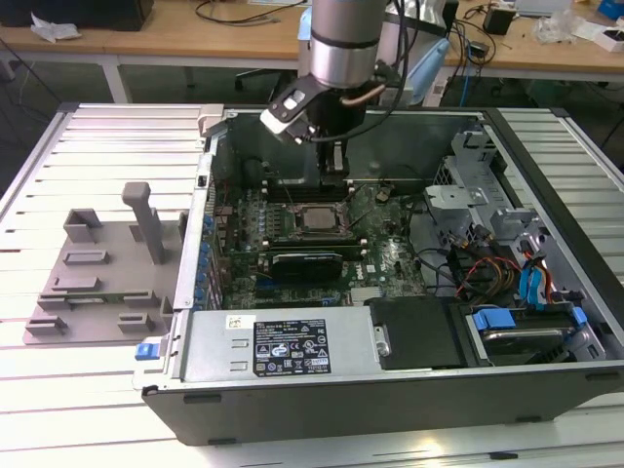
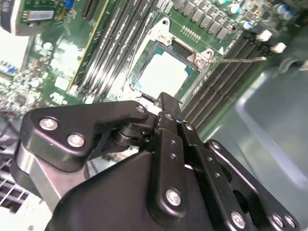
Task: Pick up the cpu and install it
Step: 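Place the cpu into insertion slot, then close the cpu cover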
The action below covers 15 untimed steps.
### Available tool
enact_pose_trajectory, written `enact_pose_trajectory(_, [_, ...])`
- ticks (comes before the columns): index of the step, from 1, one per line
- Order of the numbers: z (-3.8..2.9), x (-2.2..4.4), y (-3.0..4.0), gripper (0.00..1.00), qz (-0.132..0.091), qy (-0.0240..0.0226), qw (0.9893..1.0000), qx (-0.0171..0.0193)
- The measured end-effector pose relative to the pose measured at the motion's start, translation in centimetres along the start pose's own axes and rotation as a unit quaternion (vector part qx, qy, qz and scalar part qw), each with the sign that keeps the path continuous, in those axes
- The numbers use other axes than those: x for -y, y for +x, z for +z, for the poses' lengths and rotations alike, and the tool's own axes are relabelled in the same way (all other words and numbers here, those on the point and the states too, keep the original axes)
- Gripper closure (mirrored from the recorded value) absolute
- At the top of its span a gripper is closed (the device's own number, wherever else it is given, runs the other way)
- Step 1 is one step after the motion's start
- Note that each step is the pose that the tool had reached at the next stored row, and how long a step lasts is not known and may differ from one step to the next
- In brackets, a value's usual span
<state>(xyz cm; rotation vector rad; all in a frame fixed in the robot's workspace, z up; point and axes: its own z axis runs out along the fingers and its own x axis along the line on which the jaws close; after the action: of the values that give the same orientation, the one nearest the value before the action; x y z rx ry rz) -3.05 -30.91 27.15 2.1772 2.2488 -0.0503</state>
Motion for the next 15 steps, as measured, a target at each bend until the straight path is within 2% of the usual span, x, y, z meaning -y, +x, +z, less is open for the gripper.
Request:
enact_pose_trajectory(4, [-2.12, 0.03, -0.06, 0.89, 0.000, 0.0000, 1.0000, 0.0000])
enact_pose_trajectory(5, [-2.36, 0.04, -0.07, 0.89, 0.000, 0.0001, 1.0000, 0.0000])
enact_pose_trajectory(15, [-2.40, 0.04, -0.07, 0.89, 0.000, 0.0000, 1.0000, 0.0000])
